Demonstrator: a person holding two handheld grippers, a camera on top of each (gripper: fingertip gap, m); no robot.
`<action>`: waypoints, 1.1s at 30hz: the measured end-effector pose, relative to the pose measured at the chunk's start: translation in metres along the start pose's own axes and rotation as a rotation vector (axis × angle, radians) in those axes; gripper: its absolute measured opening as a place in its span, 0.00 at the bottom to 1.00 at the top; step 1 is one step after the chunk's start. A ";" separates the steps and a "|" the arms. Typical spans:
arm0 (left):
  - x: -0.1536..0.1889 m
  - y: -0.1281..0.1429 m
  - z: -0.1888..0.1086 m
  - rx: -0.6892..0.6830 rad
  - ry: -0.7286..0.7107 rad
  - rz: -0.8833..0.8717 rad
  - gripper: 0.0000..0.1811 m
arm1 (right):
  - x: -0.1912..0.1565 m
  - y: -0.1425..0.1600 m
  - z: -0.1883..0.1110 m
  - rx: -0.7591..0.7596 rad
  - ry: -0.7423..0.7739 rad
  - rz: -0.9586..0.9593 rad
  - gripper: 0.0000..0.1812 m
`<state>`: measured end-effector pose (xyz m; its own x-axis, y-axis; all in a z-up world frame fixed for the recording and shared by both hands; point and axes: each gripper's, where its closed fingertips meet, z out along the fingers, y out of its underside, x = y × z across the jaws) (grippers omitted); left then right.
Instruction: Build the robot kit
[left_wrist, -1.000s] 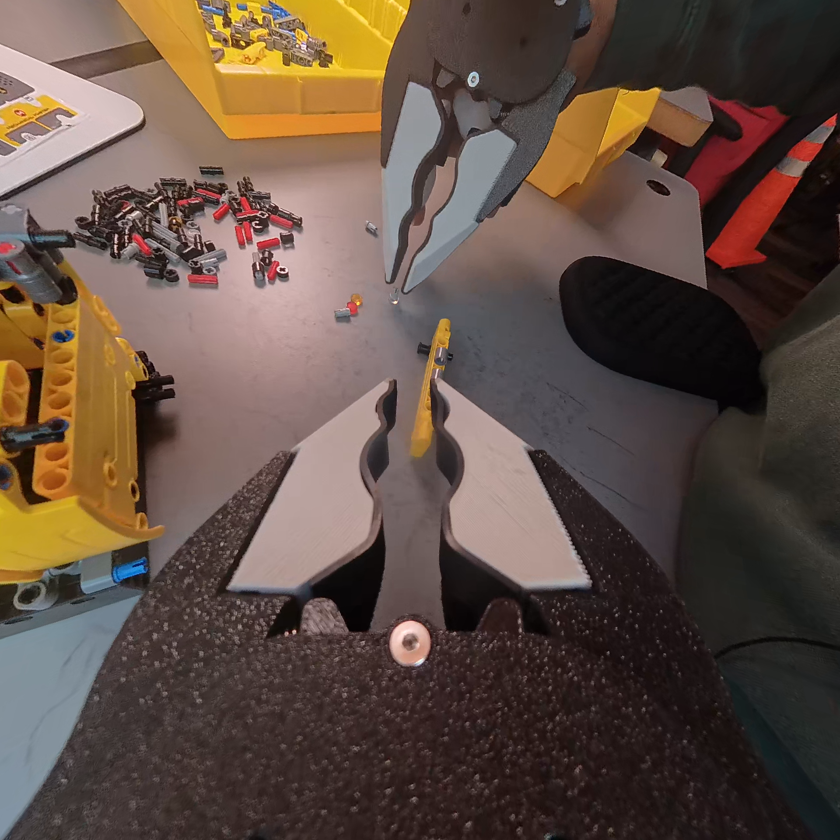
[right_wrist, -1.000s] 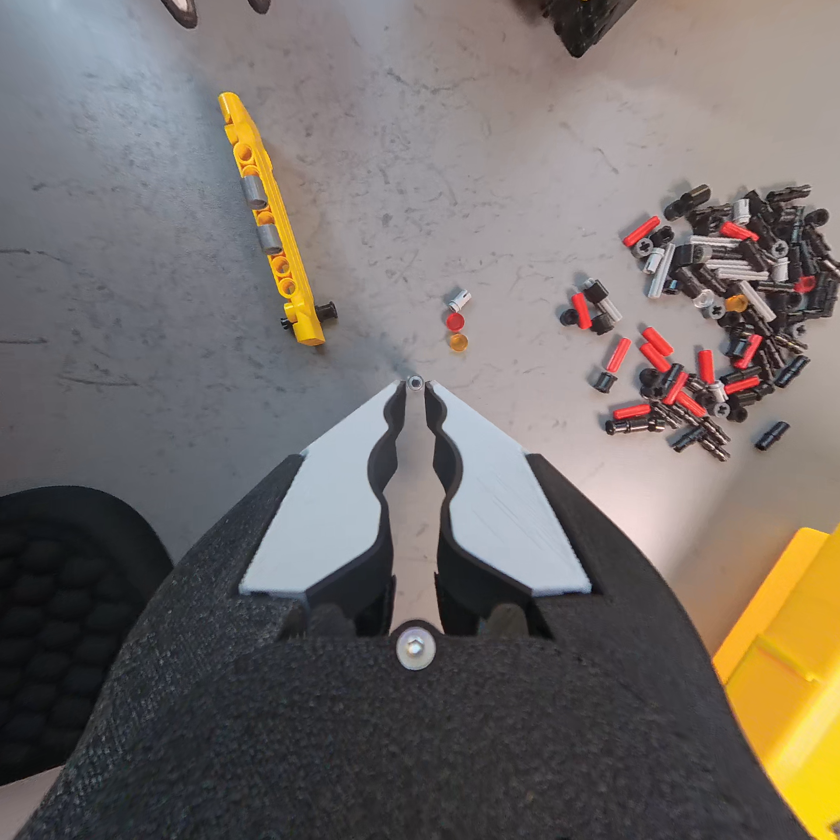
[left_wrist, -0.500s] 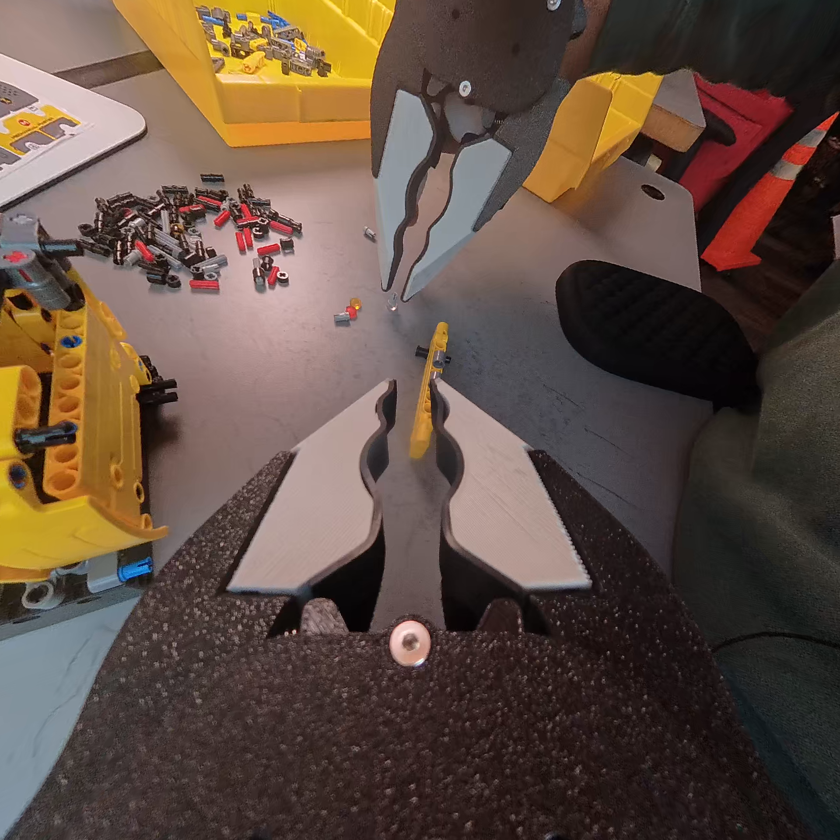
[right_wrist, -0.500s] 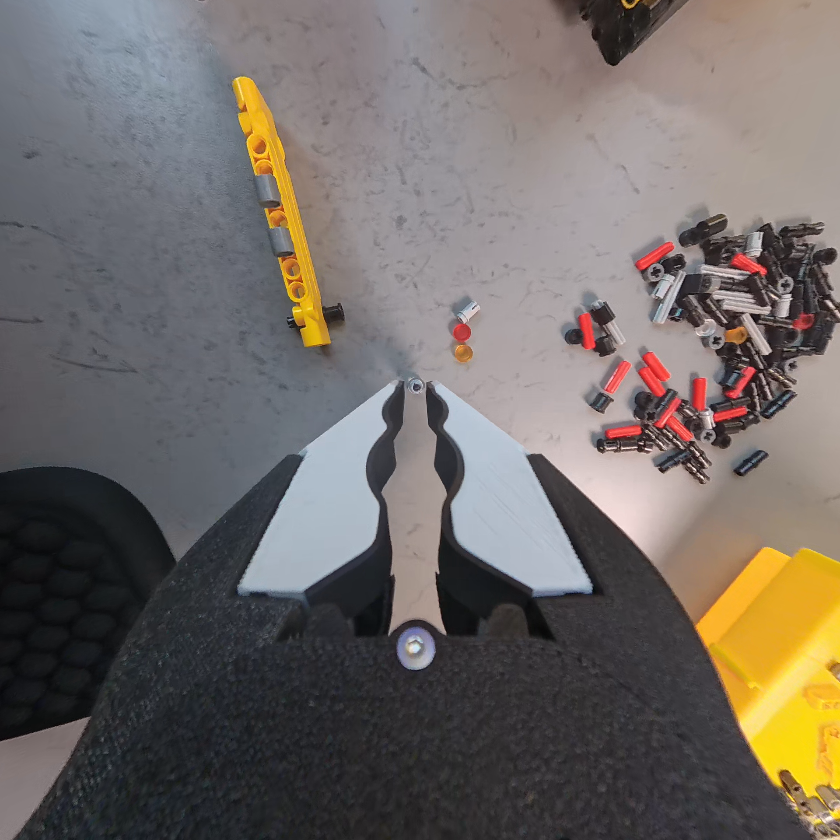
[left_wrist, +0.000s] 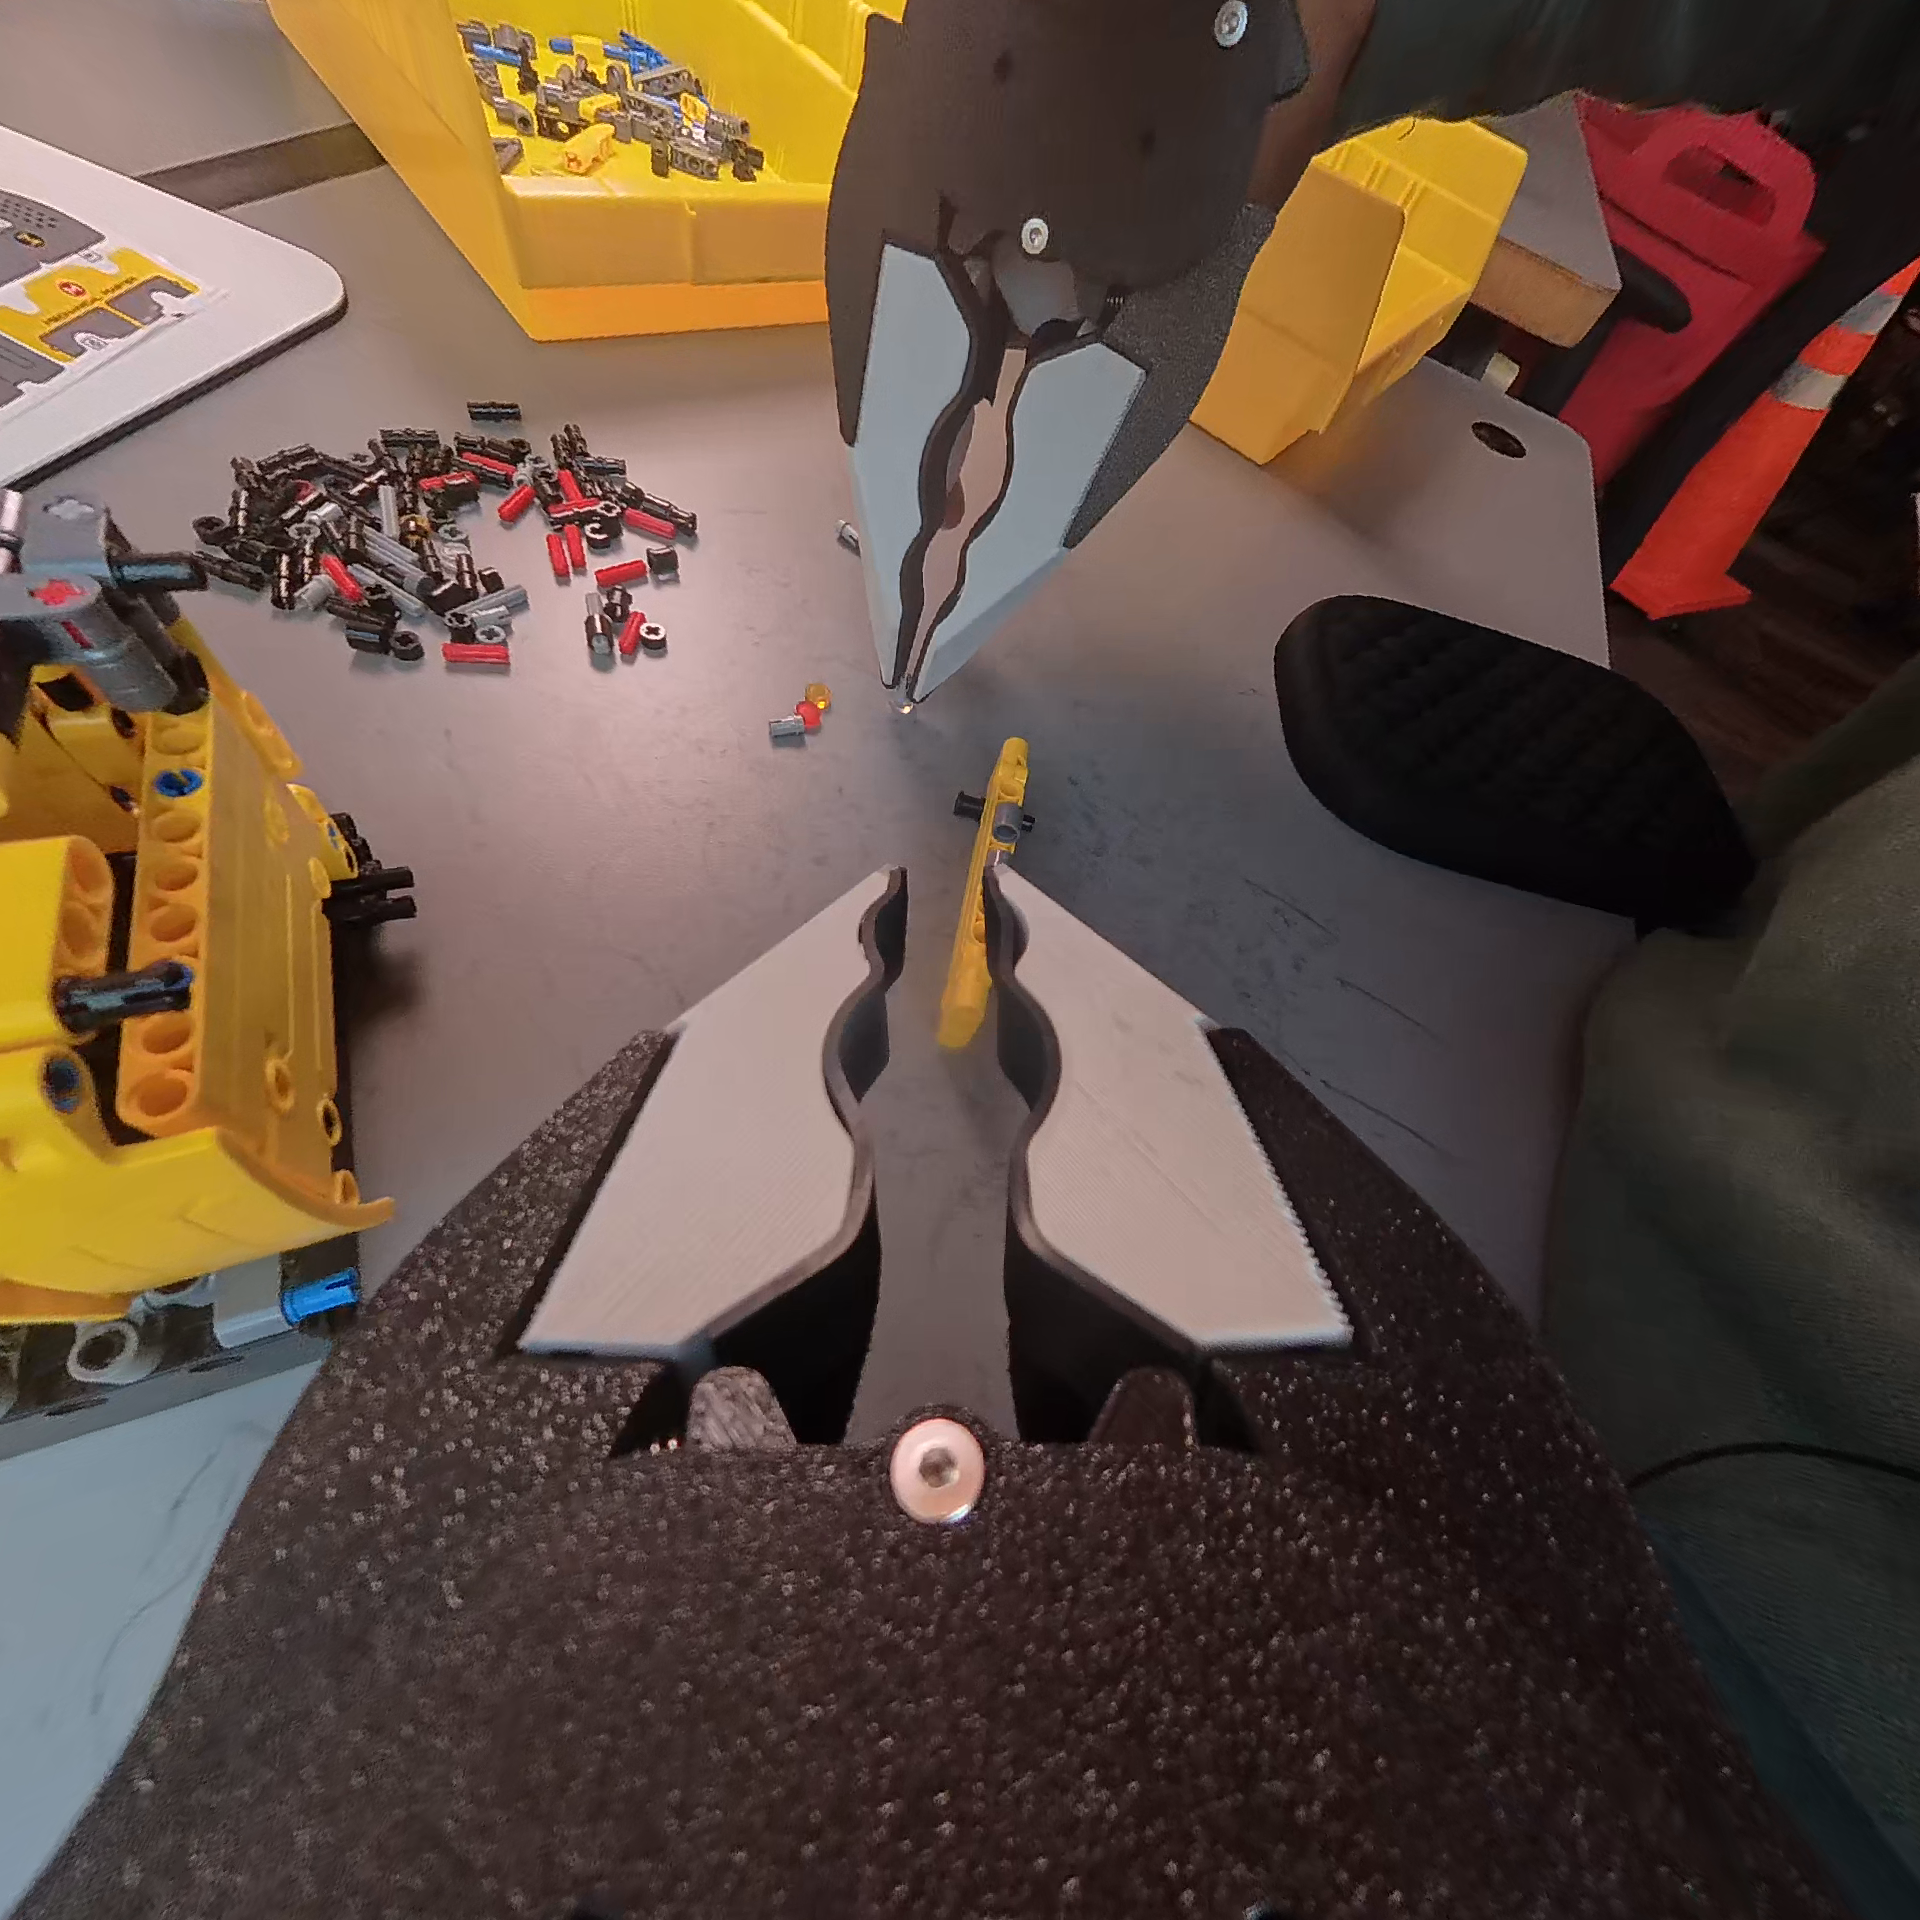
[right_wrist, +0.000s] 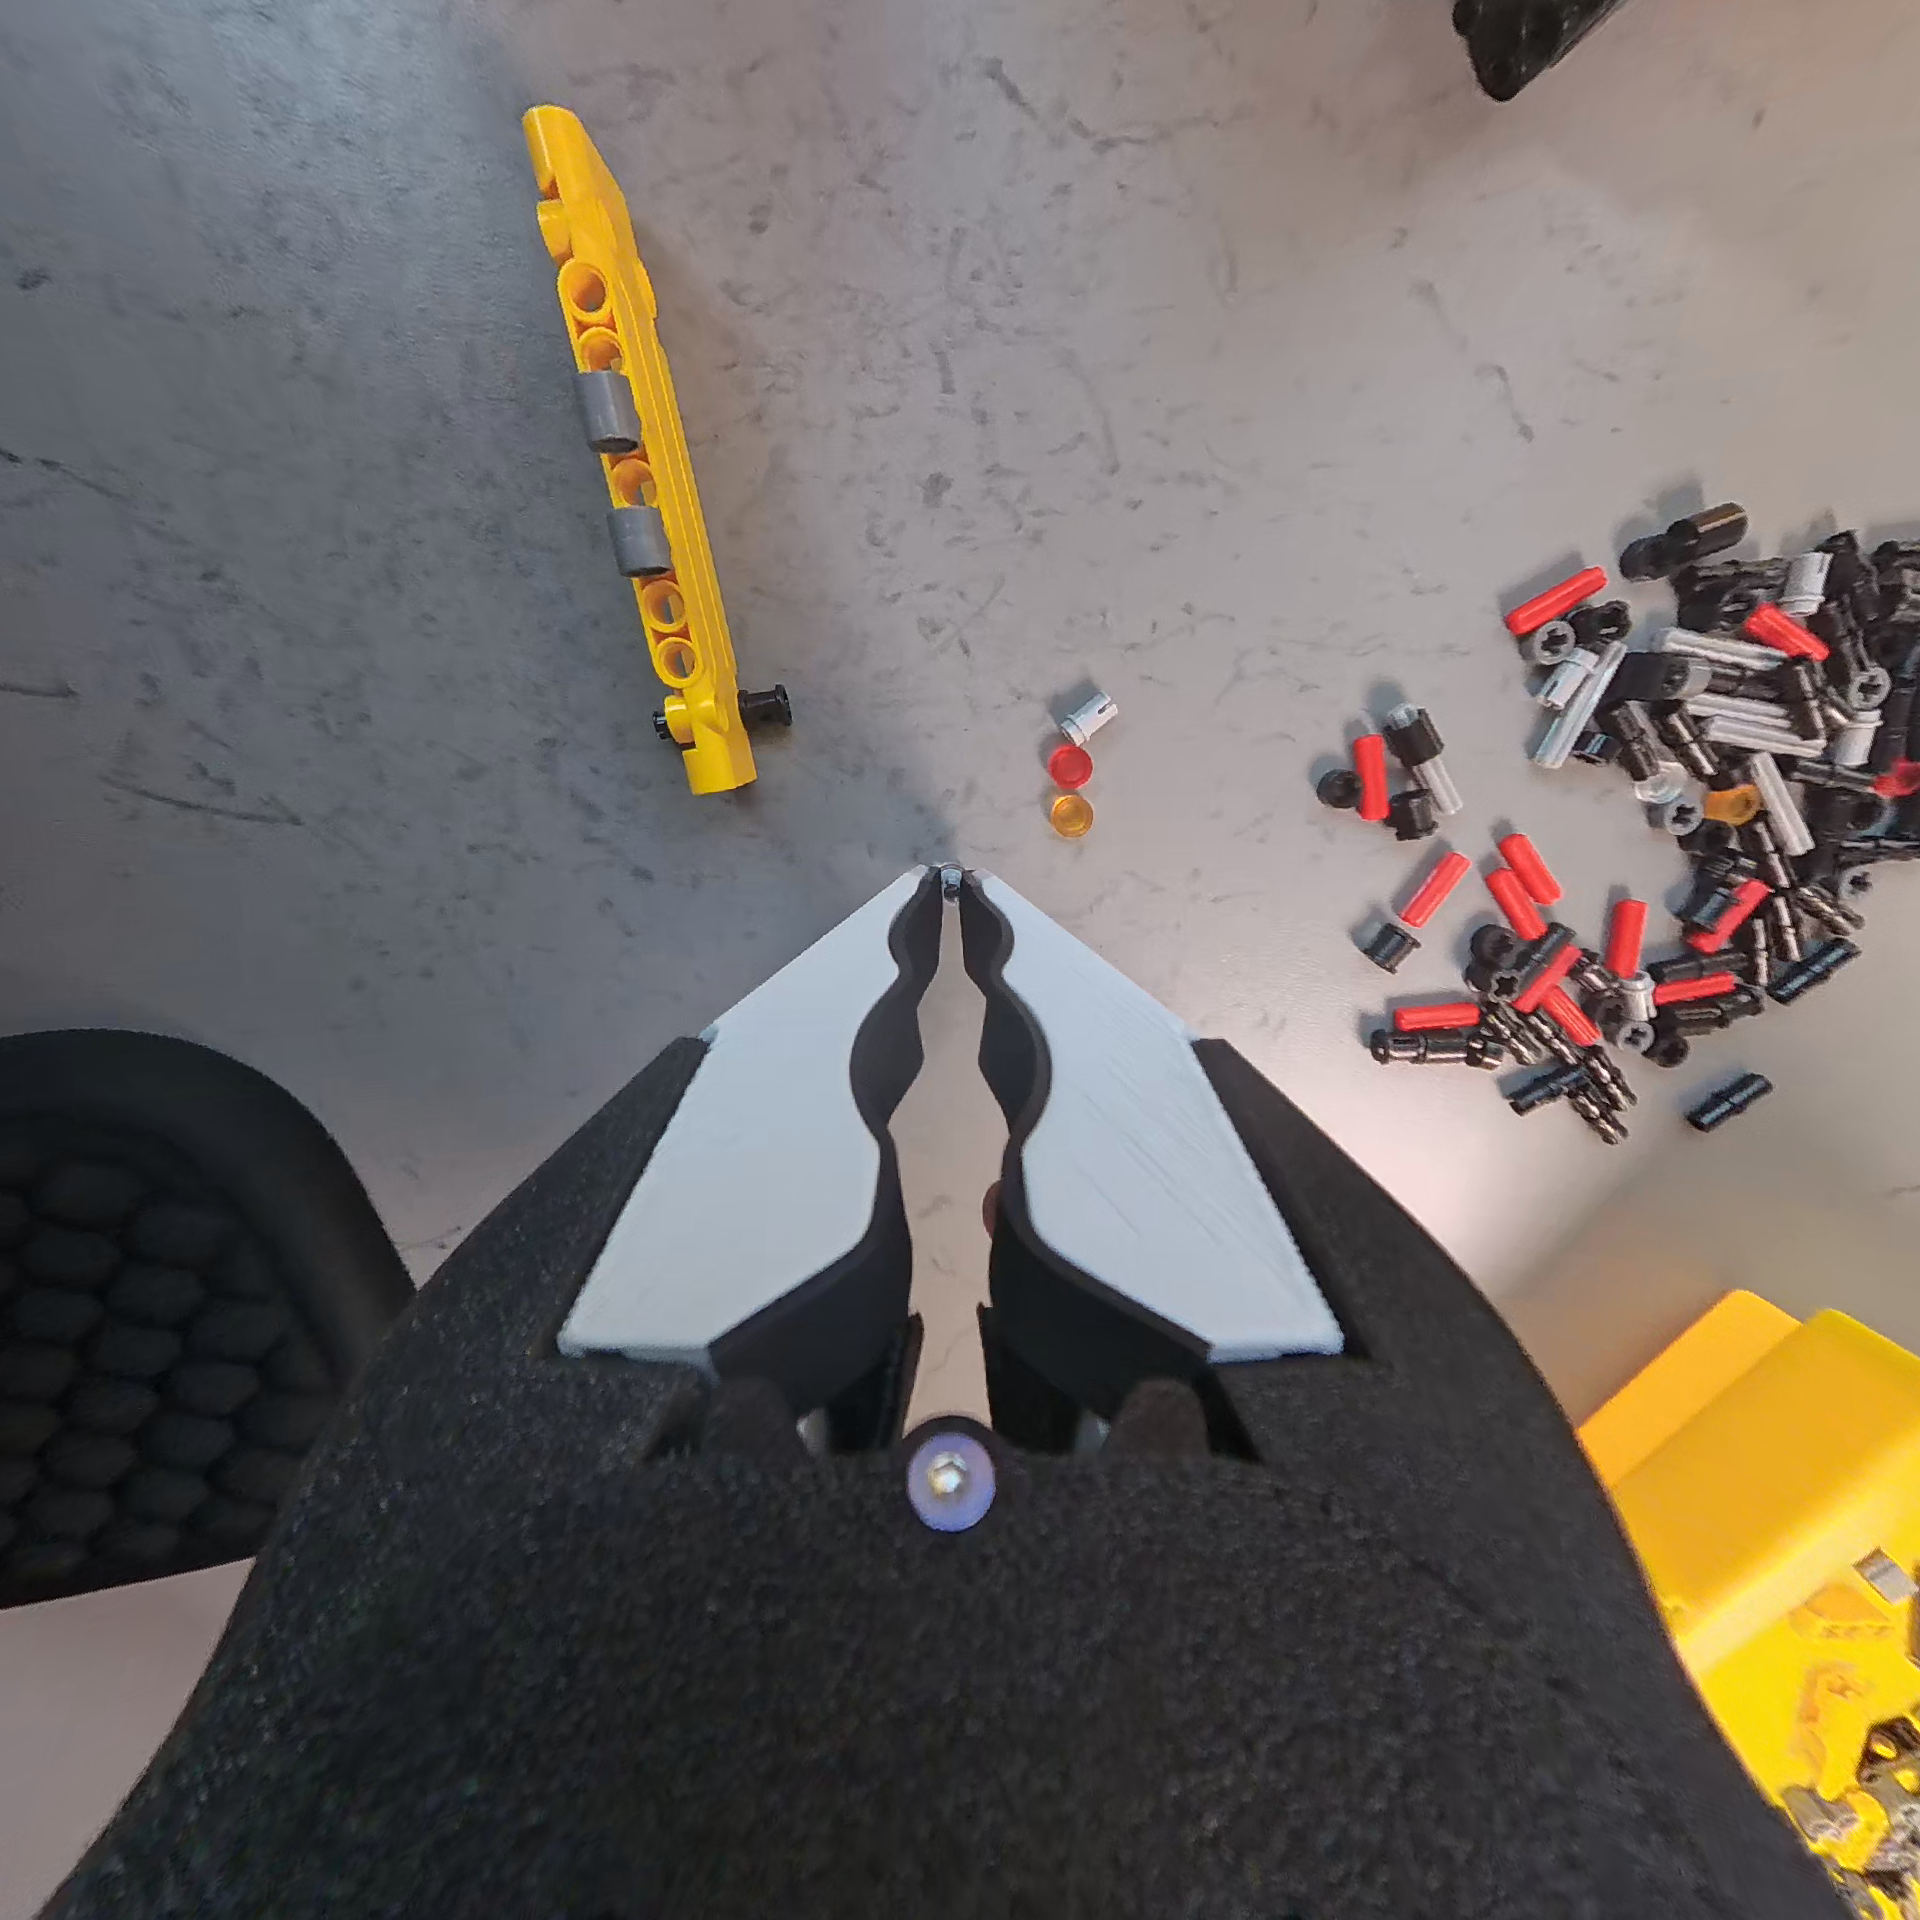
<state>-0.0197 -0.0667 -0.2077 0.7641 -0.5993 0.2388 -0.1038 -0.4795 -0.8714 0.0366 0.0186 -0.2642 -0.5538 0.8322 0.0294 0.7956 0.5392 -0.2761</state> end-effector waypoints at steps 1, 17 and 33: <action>0.000 0.000 0.000 0.002 0.000 0.000 0.08 | 0.000 0.000 0.000 -0.007 0.000 -0.009 0.02; 0.000 0.005 0.004 -0.021 -0.010 0.011 0.08 | -0.003 -0.002 0.000 0.114 0.049 0.086 0.13; -0.006 0.009 0.006 -0.024 -0.017 0.000 0.08 | 0.025 -0.018 0.008 0.215 0.071 0.205 0.07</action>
<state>-0.0212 -0.0639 -0.2191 0.7749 -0.5882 0.2315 -0.1189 -0.4954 -0.8605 0.0064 0.0288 -0.2659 -0.3625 0.9318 0.0172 0.8145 0.3258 -0.4801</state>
